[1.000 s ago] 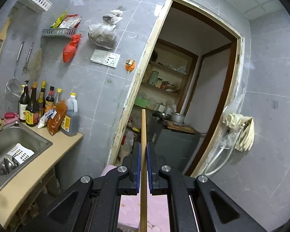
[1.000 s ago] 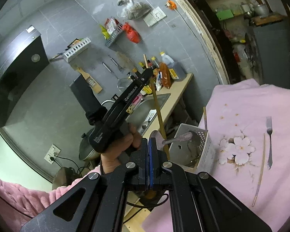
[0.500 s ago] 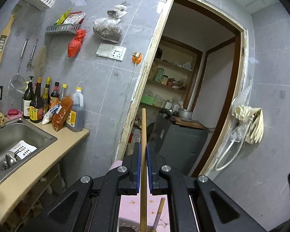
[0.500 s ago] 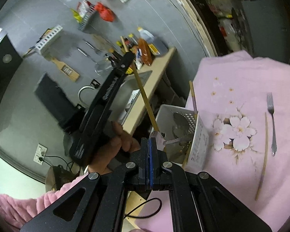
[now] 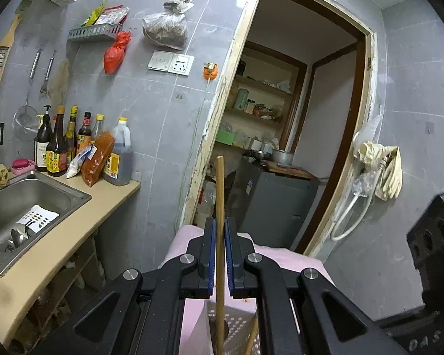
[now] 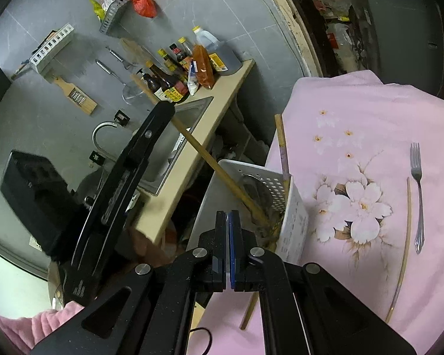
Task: Organize utensils
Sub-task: 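Lower the chopstick and spoon into the caddy and open both tools, then move both tools back down toward the fork and chopstick on the cloth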
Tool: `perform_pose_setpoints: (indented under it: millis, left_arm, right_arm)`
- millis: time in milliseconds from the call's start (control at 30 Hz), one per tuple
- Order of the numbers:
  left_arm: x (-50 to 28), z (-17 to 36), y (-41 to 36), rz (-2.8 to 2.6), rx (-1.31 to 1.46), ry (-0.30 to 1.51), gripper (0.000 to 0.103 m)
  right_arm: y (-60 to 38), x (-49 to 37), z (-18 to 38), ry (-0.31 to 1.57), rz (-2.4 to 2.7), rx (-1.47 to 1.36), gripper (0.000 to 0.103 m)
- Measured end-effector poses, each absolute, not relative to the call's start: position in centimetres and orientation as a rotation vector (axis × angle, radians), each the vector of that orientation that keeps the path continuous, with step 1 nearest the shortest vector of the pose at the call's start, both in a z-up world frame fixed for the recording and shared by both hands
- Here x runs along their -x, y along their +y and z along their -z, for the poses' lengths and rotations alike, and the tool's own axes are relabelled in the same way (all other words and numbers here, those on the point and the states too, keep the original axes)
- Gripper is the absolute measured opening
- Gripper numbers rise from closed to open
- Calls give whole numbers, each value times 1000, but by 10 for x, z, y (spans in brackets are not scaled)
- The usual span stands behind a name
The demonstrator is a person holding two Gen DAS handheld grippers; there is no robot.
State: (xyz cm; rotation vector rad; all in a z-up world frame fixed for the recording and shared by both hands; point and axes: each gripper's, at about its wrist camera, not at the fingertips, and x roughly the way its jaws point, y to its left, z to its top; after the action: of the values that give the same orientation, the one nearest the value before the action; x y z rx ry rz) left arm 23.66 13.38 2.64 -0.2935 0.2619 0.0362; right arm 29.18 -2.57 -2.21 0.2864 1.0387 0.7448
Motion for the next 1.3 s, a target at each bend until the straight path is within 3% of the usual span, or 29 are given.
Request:
perform_pose_setpoints:
  millis: [333, 400, 467, 567, 733, 800, 900, 1000, 1300]
  left_arm:
    - [-227, -19, 134, 20, 268, 332, 7]
    - [-224, -19, 132, 30, 261, 340, 7]
    - [-222, -19, 129, 37, 249, 355, 9]
    - [-219, -19, 124, 46, 246, 376, 23]
    - [-209, -22, 117, 43, 261, 377, 49]
    - [-206, -25, 111, 34, 254, 381, 62]
    - [-203, -30, 101, 3, 222, 381, 84]
    - [-198, -37, 86, -20, 178, 371, 96]
    - [-187, -49, 38, -46, 65, 348, 102]
  right_arm:
    - [-35, -291, 28, 988, -711, -274, 6]
    - [-42, -286, 28, 955, -682, -258, 26]
    - [-49, -279, 25, 912, -653, -236, 37]
    - [-60, -270, 18, 857, -617, -201, 39]
    - [-85, -259, 4, 773, -540, -181, 54]
    - [-98, -254, -4, 728, -491, -168, 70]
    - [-118, -248, -15, 668, -422, -148, 83]
    - [-138, -243, -25, 614, -356, -122, 92]
    - [-198, -226, -46, 504, -202, -66, 97]
